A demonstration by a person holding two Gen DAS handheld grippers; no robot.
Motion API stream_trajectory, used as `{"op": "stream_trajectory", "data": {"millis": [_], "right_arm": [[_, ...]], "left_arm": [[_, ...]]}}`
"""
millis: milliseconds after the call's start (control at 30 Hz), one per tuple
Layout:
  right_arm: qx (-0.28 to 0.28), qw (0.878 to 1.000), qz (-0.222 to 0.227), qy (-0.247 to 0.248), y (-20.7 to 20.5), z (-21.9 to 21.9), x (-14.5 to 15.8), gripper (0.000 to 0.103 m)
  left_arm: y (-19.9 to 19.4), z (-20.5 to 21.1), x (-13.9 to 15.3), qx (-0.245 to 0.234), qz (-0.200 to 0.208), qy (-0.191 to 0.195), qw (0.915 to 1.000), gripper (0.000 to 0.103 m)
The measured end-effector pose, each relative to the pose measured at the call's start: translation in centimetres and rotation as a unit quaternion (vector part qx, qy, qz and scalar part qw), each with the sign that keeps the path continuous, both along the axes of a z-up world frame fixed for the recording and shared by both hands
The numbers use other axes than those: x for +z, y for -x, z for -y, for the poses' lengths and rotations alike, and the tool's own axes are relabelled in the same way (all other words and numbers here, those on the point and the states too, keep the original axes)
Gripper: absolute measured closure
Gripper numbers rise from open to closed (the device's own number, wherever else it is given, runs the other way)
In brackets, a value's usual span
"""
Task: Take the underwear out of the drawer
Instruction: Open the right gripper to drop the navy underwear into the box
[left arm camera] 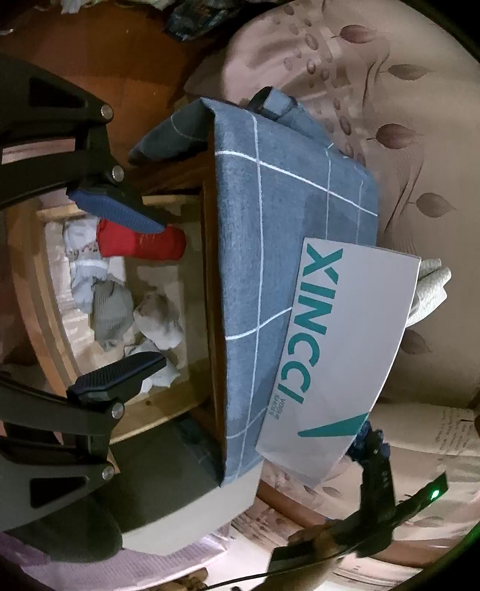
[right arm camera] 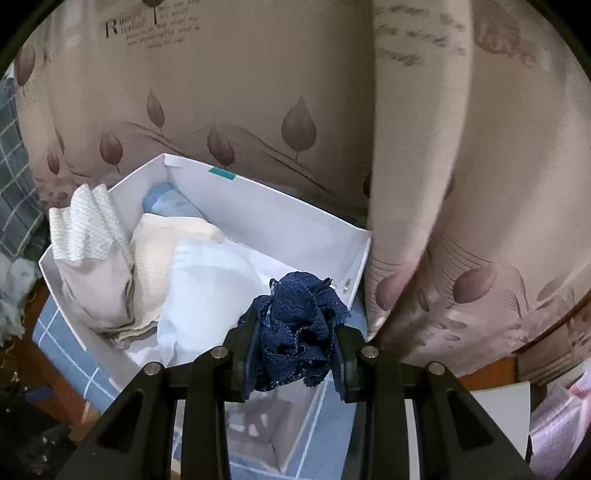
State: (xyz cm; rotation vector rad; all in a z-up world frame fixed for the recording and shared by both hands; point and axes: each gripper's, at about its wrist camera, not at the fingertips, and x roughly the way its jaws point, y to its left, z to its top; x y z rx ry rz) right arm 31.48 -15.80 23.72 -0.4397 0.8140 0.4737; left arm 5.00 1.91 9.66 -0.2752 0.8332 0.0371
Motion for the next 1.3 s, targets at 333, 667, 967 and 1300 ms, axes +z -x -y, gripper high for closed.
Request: {"op": "stream_trajectory", "data": {"millis": [333,667,967,1300], "right_arm": [[-0.004,0.999,-0.013,0.040,-2.4,-2.1,-2.9,0.072],[-0.026,0.999,0.001,0.018,-3.2,-2.2,-2.8,0.063],[-0.026,0.996,0.040,-0.078,-0.4,0.6,0.6,0.058],[0.036,0.964,0.023,-0.261,15.6,10.0,-2.4,0.025]], "left_arm": [[-0.1,1.1,0.0,-0.005,-0.002,-0.043,0.9991,0.035],[-0.2,1.5,-0.1,-0.009,-0.006,-0.056,0.9984,0.035],[-0.3,1.4,-0.2,-0.008,-0.013,-0.054,0.9984,0.035],[-1.1,-0.6,-1.5,-0.007,-0.058,0.018,0.9981,0.035]]}}
